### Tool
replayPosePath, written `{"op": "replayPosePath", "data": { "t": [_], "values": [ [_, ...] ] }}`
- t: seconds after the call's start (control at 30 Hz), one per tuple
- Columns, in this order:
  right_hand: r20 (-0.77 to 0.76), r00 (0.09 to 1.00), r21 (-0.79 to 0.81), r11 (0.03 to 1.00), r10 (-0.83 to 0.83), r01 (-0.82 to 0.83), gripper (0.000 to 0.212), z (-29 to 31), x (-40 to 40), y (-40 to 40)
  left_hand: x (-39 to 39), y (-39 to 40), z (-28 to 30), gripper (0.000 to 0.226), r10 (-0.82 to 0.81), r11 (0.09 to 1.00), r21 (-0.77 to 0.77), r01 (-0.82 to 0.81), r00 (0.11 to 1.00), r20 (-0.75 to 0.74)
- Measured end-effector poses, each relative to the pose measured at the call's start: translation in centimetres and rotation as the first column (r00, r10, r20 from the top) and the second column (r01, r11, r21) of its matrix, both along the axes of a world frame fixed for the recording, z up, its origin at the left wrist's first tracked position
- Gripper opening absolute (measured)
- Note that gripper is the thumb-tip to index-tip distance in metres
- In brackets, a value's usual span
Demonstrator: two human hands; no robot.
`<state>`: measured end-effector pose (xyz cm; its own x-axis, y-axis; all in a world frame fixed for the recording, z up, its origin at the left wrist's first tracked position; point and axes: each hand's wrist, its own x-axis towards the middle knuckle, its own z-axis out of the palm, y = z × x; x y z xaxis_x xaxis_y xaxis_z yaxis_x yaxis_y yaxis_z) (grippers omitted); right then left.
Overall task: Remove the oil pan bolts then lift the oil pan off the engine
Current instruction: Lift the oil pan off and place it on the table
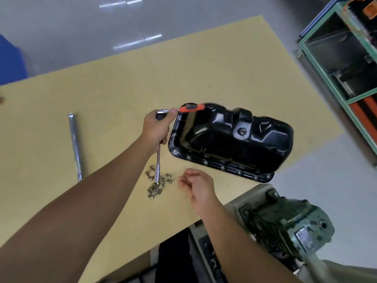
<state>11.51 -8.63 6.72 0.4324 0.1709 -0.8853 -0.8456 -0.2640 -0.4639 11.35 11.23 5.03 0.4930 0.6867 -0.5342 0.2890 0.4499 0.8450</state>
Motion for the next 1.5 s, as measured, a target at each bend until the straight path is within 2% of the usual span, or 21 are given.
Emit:
{"op": "replayPosePath", "data": {
  "t": [0.2, 0.33, 0.43, 0.5, 0.6, 0.7, 0.77, 0.8, 0.83, 0.87, 0.93, 0.97, 1.0, 1.03, 1.07, 1.1, 1.17, 1.23, 1.3, 1.37, 1.5],
  "values": [
    [-0.042, 0.993, 0.174, 0.978, -0.109, 0.115, 0.026, 0.8, 0.5, 0.5, -2.4, -1.2, -1.2, 0.036, 0.074, 0.985, -0.163, -0.057, 0.993, 0.095],
    [0.017, 1.0, 0.121, 0.992, 0.017, -0.019, 0.048, 1.6, 0.4, 0.2, -2.2, -2.6, 0.0, 0.04, 0.158, 0.972, -0.201, -0.126, 0.976, 0.151],
    [0.105, 0.986, 0.046, 0.99, 0.126, -0.132, 0.033, 3.2, 0.7, -0.5, -1.4, -3.6, 1.7, 0.038, 0.175, 0.966, -0.228, -0.123, 0.959, 0.223],
    [0.154, 0.954, 0.098, 0.957, 0.256, -0.273, 0.023, 4.7, 1.1, -0.9, -0.2, -4.6, 3.5, 0.037, 0.171, 0.962, -0.253, -0.1, 0.945, 0.28],
    [0.225, 0.893, 0.168, 0.887, 0.39, -0.43, 0.028, 7.6, 1.8, -1.1, 2.4, -6.6, 6.9, 0.042, 0.158, 0.948, -0.318, -0.028, 0.908, 0.389],
    [0.305, 0.906, 0.119, 0.932, 0.295, -0.344, 0.033, 10.9, 3.0, -1.8, 4.5, -9.6, 10.7, 0.041, 0.023, 0.961, -0.25, 0.114, 0.873, 0.486],
    [0.443, 0.886, 0.052, 0.983, 0.136, -0.177, 0.022, 13.2, 3.8, -3.1, 5.6, -12.1, 13.2, 0.034, -0.135, 0.971, -0.105, 0.217, 0.85, 0.51],
    [0.583, 0.812, 0.011, 0.999, 0.036, -0.052, 0.011, 14.5, 4.1, -4.2, 6.1, -13.4, 14.5, 0.029, -0.235, 0.965, 0.012, 0.263, 0.841, 0.487],
    [0.753, 0.656, 0.005, 0.996, -0.062, 0.088, 0.007, 16.1, 4.4, -5.5, 6.4, -14.6, 15.7, 0.026, -0.346, 0.938, 0.152, 0.311, 0.828, 0.44],
    [0.898, 0.422, 0.045, 0.98, -0.124, 0.193, 0.011, 18.0, 4.8, -6.8, 6.7, -15.6, 16.7, 0.024, -0.463, 0.88, 0.305, 0.364, 0.801, 0.381],
    [0.999, -0.04, 0.016, 0.98, -0.008, 0.2, 0.021, 21.5, 6.7, -10.0, 7.4, -17.5, 18.6, 0.017, -0.687, 0.688, 0.533, 0.493, 0.679, 0.26],
    [0.982, -0.135, -0.11, 0.983, 0.13, 0.144, 0.025, 23.2, 8.1, -11.6, 7.6, -18.3, 19.6, 0.014, -0.768, 0.592, 0.585, 0.554, 0.608, 0.202],
    [0.958, -0.089, -0.268, 0.961, 0.273, 0.059, 0.026, 24.9, 9.7, -13.1, 7.9, -19.1, 20.7, 0.013, -0.824, 0.509, 0.62, 0.598, 0.547, 0.148],
    [0.907, 0.059, -0.414, 0.908, 0.417, -0.061, 0.026, 26.6, 11.0, -14.6, 8.2, -19.9, 21.7, 0.014, -0.86, 0.445, 0.643, 0.623, 0.499, 0.112],
    [0.827, 0.219, -0.478, 0.853, 0.517, -0.21, 0.026, 28.0, 12.1, -16.0, 8.7, -20.9, 22.7, 0.014, -0.883, 0.401, 0.665, 0.63, 0.458, 0.098],
    [0.764, 0.323, -0.468, 0.825, 0.558, -0.317, 0.029, 28.6, 12.8, -17.4, 9.1, -21.8, 23.7, 0.014, -0.897, 0.376, 0.685, 0.624, 0.43, 0.1],
    [0.763, 0.416, -0.367, 0.862, 0.494, -0.351, 0.03, 29.0, 13.2, -19.6, 10.0, -23.3, 25.3, 0.021, -0.907, 0.344, 0.727, 0.594, 0.409, 0.095],
    [0.819, 0.484, -0.205, 0.945, 0.308, -0.254, 0.022, 29.0, 13.1, -21.3, 10.8, -23.5, 26.0, 0.025, -0.918, 0.274, 0.748, 0.604, 0.395, 0.017],
    [0.83, 0.553, -0.045, 0.997, 0.074, -0.065, 0.021, 29.0, 13.5, -23.0, 11.0, -22.7, 25.3, 0.02, -0.894, 0.135, 0.776, 0.616, 0.413, -0.173],
    [0.769, 0.63, 0.079, 0.994, -0.107, 0.073, 0.022, 29.1, 14.2, -24.5, 10.6, -22.2, 24.1, 0.028, -0.81, 0.024, 0.794, 0.608, 0.477, -0.341],
    [0.62, 0.78, 0.088, 0.995, -0.084, 0.036, 0.025, 29.1, 14.7, -25.1, 10.1, -22.3, 22.4, 0.054, -0.708, -0.024, 0.877, 0.479, 0.611, -0.353]
  ]
}}
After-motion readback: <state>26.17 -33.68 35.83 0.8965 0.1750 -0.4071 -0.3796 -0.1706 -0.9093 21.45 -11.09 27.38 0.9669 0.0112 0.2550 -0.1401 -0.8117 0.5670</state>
